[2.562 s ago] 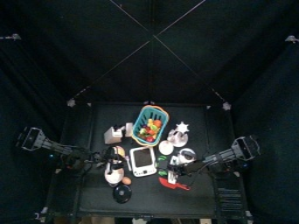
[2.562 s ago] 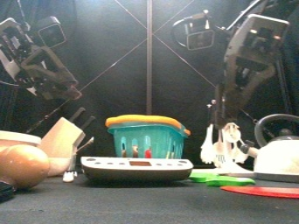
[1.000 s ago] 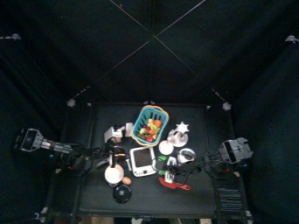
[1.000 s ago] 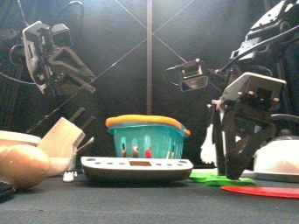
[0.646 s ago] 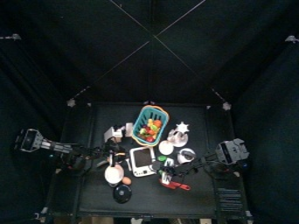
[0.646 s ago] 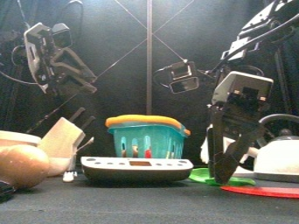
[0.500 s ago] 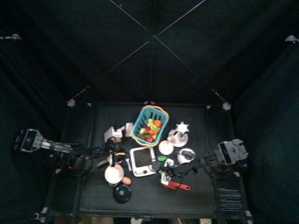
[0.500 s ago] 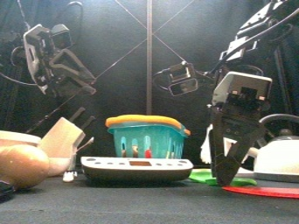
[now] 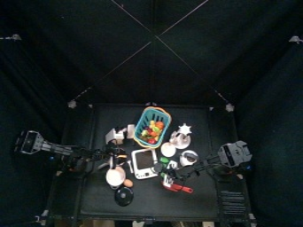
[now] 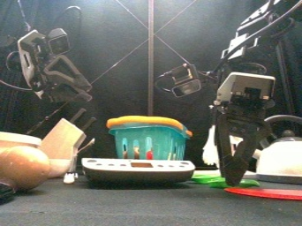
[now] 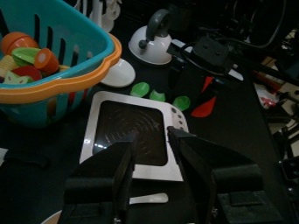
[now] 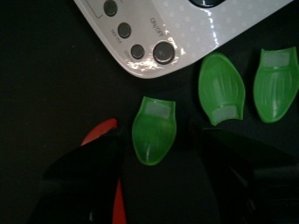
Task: Grab corn shuck
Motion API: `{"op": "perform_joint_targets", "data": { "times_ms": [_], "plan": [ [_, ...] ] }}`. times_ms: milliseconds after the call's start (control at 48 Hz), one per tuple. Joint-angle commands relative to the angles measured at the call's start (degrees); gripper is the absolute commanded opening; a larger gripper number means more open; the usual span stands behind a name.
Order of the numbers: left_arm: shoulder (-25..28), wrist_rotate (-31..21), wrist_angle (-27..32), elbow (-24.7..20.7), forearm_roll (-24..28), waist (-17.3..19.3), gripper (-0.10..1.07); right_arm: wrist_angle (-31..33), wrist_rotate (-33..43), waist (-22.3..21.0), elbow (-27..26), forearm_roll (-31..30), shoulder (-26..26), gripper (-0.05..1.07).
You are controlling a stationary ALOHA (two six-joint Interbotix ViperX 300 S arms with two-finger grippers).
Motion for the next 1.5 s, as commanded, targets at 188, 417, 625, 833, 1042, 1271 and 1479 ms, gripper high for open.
{"op": "perform_joint_targets", "data": {
  "times_ms": [188,417,625,833,1042,1271,1479],
  "plan": [
    [0.09,0.00,-0.35,-1.14,0.18,-0.09,0.75,-0.44,0.00,0.53,-0.09,0.62,-0.70,0.74],
    [0.09,0.00,-0.35,-1.05,0.18,-0.09,0.75,0.26,-0.09,0.53,0.00,-0.09,-2.02,0.54],
    [0.09,0.00,-0.35,-0.97,0.18,0.00,0.75,0.62,0.00,0.53,-0.26,-2.46,-5.89,0.49],
    [0.09,0.18,-0.35,-0.70,0.26,0.26,0.75,0.62,0.00,0.53,-0.70,-4.04,-8.26,0.49],
    [-0.18,0.18,-0.35,-0.44,1.14,1.58,0.75,0.62,-0.09,0.26,-1.58,-6.50,-8.26,0.49],
    [-1.23,0.09,-0.35,1.14,1.41,3.69,0.75,0.62,-0.09,-1.32,-2.72,-7.65,-8.26,0.49],
    [-3.25,0.09,-0.26,2.46,1.49,5.27,0.75,0.62,-0.26,-1.58,-3.43,-7.65,-8.17,0.49]
  ]
}}
